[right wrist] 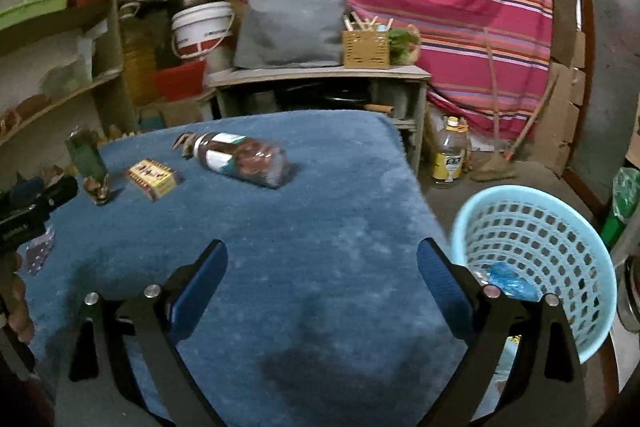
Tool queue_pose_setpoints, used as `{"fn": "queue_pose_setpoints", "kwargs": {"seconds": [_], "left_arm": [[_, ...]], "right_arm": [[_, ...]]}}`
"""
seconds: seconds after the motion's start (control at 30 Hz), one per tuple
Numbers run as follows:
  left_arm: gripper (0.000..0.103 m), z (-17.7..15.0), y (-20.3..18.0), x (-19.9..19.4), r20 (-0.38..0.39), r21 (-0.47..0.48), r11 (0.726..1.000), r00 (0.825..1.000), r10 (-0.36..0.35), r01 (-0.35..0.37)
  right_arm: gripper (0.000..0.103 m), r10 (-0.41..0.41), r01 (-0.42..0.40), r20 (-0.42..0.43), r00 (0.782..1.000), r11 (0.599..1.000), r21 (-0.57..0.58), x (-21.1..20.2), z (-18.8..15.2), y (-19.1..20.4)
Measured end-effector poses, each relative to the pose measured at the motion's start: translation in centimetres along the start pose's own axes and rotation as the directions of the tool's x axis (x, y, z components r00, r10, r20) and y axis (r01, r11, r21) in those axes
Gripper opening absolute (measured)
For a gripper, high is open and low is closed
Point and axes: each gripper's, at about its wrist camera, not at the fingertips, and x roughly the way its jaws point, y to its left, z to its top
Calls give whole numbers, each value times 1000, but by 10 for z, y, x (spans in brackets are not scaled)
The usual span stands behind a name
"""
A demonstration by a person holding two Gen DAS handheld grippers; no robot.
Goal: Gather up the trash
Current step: 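Move both tools back over the table toward the brown paper pad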
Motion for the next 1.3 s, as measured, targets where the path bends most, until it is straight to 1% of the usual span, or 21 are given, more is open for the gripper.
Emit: {"fn": "queue_pose_setpoints", "kwargs": {"seconds": [0.13,0.23,0.33,0.63,0.77,0.97,1.17,1.3], "left_arm": [[98,-9,30,6,-8,-42,999,1000,23,-23],[98,-15,43,11,-18,-63,997,999,40,-41],[98,-20,57,20,-37,-83,995,998,60,-63],[98,-27,83,33,-62,-133,988,996,65,-73],[98,-27,92,37,-72,-156,985,995,65,-76],[98,-26,98,45,-80,-168,982,994,78,-91],[98,-26,98,48,-88,-169,981,992,86,-100],[98,-29,97,48,-100,-157,982,991,92,-107]], "right_arm": [[94,5,-6,-8,1000,1000,-30,7,0,19],[95,1,-2,-14,1000,999,-50,12,-2,30],[95,-4,2,-22,1000,998,-56,19,-5,35],[95,-21,17,-60,998,998,-59,42,-2,36],[96,-16,12,-82,996,999,-50,52,1,36],[97,-6,2,-82,997,999,-50,61,10,38],[98,5,-11,-80,997,997,-75,67,12,44],[98,2,-8,-90,996,998,-67,70,11,42]]}}
